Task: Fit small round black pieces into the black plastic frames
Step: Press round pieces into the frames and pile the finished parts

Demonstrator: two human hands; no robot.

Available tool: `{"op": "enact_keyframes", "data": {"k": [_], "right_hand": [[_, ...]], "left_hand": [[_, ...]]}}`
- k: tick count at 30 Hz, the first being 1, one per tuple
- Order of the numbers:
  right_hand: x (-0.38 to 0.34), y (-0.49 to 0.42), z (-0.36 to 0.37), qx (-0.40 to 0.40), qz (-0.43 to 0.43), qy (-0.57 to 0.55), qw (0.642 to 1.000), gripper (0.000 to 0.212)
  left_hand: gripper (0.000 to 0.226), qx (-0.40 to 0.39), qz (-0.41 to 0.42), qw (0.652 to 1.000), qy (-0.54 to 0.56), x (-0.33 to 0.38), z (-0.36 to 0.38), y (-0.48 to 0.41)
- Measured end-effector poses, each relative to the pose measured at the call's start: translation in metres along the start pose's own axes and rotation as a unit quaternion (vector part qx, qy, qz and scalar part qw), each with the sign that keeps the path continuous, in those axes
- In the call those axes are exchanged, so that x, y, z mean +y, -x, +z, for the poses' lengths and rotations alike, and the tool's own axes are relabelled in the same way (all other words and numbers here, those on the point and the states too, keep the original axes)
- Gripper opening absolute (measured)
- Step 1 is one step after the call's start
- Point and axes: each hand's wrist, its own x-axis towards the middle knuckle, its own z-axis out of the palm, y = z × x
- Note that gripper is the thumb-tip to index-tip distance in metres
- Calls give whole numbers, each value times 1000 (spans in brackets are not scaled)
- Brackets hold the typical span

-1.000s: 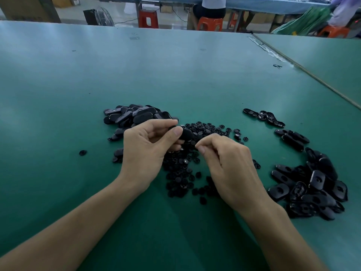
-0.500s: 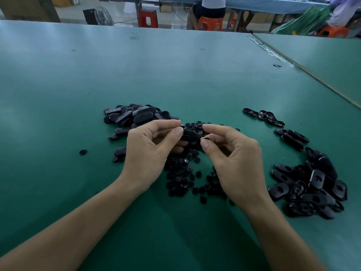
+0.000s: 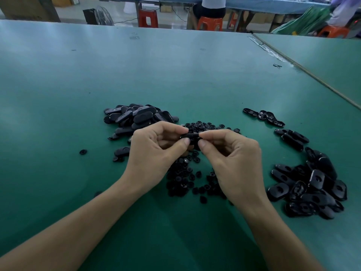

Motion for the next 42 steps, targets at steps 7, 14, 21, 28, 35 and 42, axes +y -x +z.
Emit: {"op": "enact_keyframes", "data": {"k": [7,14,21,28,35,42], "right_hand": [[-1,2,4,-5,-7,26,1000,21],[1,0,6,-11,8,26,1000,20],[2,1,5,-4,50,5,999,15],[-1,8,12,9,61,2,998,16],[0,6,10,7,69,4,998,12],[1,4,8,17,58,35,998,13]], "left_hand": [[18,-22,2,999,-28,2,2,1],[18,-26,-1,999,-24,3,1,0],[23,-34,9,999,-38,4,2,0],[39,-13,12,998,-57,2,1,-1],[33,-19,19,998,-61,3,2,-1],[23,-46,16,997,-65,3,2,0]]}}
